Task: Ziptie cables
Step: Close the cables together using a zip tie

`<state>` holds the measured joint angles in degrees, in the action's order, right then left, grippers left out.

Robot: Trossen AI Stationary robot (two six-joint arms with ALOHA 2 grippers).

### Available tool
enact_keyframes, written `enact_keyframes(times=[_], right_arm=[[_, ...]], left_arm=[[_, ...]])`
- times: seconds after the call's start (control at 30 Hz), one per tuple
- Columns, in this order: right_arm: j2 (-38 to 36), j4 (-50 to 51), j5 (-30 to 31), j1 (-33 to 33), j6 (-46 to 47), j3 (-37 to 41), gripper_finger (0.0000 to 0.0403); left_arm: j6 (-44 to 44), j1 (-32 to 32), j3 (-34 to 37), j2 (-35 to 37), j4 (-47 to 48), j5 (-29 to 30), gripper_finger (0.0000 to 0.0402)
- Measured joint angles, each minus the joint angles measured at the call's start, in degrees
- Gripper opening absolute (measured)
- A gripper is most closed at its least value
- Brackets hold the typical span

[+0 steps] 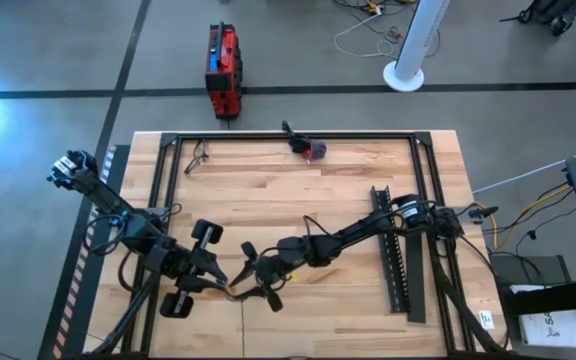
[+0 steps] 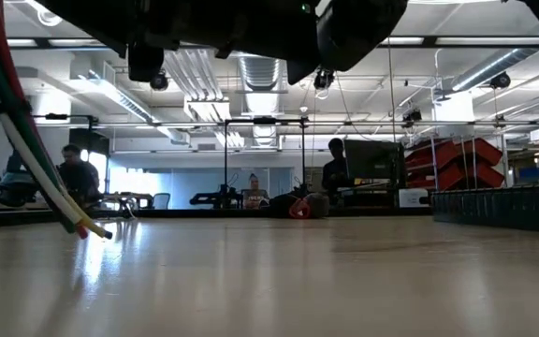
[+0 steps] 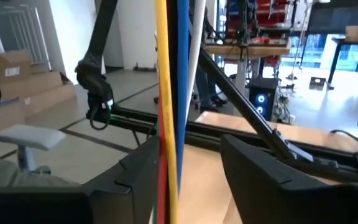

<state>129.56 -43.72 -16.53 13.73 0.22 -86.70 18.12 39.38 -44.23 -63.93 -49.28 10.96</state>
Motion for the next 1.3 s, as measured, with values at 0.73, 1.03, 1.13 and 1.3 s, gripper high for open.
enact_keyframes(times=[0.73, 1.03, 1.13, 1.3], right_arm=[[0.00, 7.15, -6.44, -1.00, -4.74, -4.96, 0.0174], [0.00, 7.34, -5.86, -1.02, -4.74, -4.96, 0.0144], [0.00, 7.86, -5.99, -1.02, -4.86, -4.96, 0.0107], [0.00, 8.61, -5.95, -0.93, -5.17, -4.96, 0.0048]], left_arm=[[2.45, -1.20, 0.56, 0.27, 0.93, 0.02, 0.0029], [2.41, -1.91, 0.85, -2.15, -2.53, 0.02, 0.0029], [2.40, -2.73, 0.86, -3.31, -3.59, 0.04, 0.0029], [2.40, -4.56, 0.87, -3.90, -5.34, 0.57, 0.0029]])
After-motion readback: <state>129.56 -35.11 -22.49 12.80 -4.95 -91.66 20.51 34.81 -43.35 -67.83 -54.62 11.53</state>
